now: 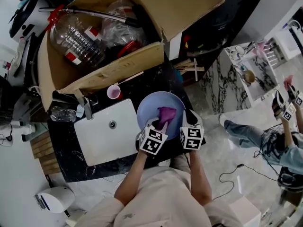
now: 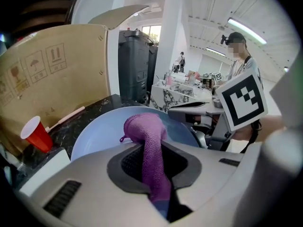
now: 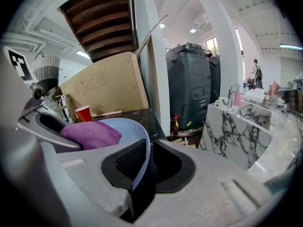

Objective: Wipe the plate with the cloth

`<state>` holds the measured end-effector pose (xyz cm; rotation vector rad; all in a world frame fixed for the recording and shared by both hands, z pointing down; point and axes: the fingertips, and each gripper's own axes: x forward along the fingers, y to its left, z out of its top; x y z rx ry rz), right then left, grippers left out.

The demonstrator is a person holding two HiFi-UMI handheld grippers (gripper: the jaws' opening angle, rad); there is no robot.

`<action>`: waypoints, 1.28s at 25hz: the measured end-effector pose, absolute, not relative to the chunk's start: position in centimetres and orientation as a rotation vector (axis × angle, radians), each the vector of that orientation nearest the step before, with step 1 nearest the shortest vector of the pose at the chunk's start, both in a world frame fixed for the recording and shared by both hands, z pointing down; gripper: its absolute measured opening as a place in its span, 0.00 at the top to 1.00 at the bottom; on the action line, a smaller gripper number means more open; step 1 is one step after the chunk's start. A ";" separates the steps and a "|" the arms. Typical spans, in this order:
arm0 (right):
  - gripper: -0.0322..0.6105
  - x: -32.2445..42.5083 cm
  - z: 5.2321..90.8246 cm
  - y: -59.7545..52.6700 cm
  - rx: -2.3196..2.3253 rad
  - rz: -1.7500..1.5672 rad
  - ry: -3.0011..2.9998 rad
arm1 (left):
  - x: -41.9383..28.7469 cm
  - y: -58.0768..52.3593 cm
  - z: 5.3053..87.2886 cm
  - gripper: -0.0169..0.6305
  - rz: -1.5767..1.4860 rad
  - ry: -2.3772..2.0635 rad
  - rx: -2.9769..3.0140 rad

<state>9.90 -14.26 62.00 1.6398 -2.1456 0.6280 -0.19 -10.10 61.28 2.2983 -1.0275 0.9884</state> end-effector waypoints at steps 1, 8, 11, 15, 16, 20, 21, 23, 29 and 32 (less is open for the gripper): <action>0.88 9.9 61.7 -14.2 1.629 0.608 -2.147 | -0.4 -10.3 60.9 0.88 0.968 -1.040 2.314; 0.88 9.4 58.7 -12.6 1.582 0.476 -2.176 | -1.0 -10.8 58.5 0.88 0.833 -1.102 2.419; 0.89 8.9 57.4 -11.8 1.586 0.454 -2.206 | -1.2 -10.9 57.3 0.88 0.776 -1.120 2.472; 0.88 8.0 55.5 -10.7 1.606 0.427 -2.270 | -1.5 -10.8 56.0 0.88 0.694 -1.139 2.539; 0.89 7.8 55.1 -10.4 1.608 0.417 -2.284 | -1.6 -10.8 55.6 0.88 0.675 -1.146 2.555; 0.89 6.7 53.4 -9.0 1.621 0.361 -2.314 | -2.1 -10.4 54.4 0.88 0.613 -1.153 2.607; 0.89 6.4 53.1 -8.6 1.624 0.347 -2.315 | -2.2 -10.2 54.2 0.88 0.602 -1.150 2.619; 0.89 5.9 52.8 -7.8 1.636 0.329 -2.316 | -2.4 -9.8 53.8 0.88 0.586 -1.144 2.642; 0.90 5.2 51.9 -6.6 1.702 0.308 -2.289 | -2.8 -8.6 53.0 0.88 0.557 -1.107 2.708; 0.90 4.8 51.5 -6.1 1.722 0.286 -2.272 | -3.2 -7.8 52.7 0.88 0.538 -1.091 2.727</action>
